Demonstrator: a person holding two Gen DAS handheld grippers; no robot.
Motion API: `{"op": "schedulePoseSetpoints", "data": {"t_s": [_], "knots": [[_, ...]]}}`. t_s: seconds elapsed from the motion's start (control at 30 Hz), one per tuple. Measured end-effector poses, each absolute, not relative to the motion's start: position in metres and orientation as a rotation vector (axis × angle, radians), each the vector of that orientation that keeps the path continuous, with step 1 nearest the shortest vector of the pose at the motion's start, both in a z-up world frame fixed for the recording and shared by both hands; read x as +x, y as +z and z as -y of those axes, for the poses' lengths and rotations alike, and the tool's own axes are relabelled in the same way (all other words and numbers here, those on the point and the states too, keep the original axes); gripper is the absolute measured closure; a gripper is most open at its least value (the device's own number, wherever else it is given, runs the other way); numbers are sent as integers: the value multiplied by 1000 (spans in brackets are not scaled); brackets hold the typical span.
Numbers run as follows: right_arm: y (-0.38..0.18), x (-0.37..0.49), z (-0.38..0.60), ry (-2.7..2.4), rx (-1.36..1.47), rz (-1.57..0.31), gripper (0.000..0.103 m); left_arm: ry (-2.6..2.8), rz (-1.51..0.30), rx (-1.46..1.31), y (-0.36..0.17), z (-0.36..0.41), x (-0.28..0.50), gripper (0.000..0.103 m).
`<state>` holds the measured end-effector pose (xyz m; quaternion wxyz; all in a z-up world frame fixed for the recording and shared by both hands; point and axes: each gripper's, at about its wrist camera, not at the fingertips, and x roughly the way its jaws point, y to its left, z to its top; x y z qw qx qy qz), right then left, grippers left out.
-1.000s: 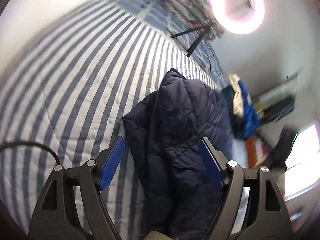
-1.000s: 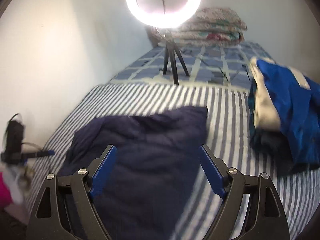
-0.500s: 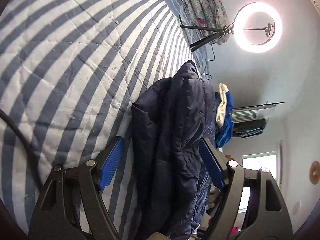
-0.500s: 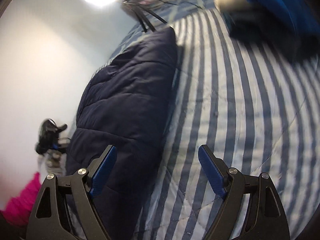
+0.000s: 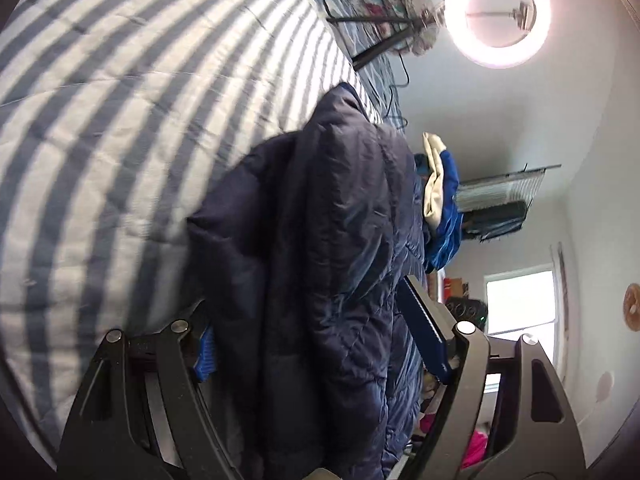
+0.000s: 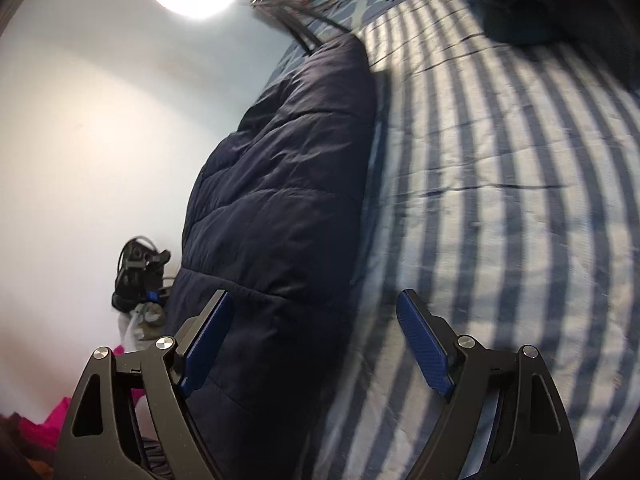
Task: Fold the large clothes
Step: 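Lift the folded jacket off the mattress with both grippers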
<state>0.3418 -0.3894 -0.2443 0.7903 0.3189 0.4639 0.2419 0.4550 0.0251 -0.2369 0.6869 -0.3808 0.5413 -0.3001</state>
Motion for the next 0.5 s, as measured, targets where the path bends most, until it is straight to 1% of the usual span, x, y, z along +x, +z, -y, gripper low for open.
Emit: {"op": "schedulePoseSetpoints", "data": {"t_s": [0.13,0.23,0.3,0.33,0.37,0.4,0.43,0.5], "knots": [[-244,347,375,561,659,-1007,18,-667,-1218,-800,-235,-8,459,24],[-246,354,369,569,681,-995,20,-640,-1223,-778,-233,-3,459,31],[-246,358,363,567,679,-993,26,-614,-1236,-755,-230,1,458,41],[-246,360,358,565,671,-1000,26,-606,-1233,-745,-228,2,456,44],[-245,361,354,563,660,-1006,26,-600,-1226,-728,-226,4,455,49],[-244,362,350,558,644,-1011,28,-592,-1221,-711,-222,8,455,54],[-242,362,347,553,624,-1016,30,-586,-1214,-686,-217,12,454,57],[-238,360,344,542,603,-1019,45,-581,-1196,-644,-209,19,453,67]]}}
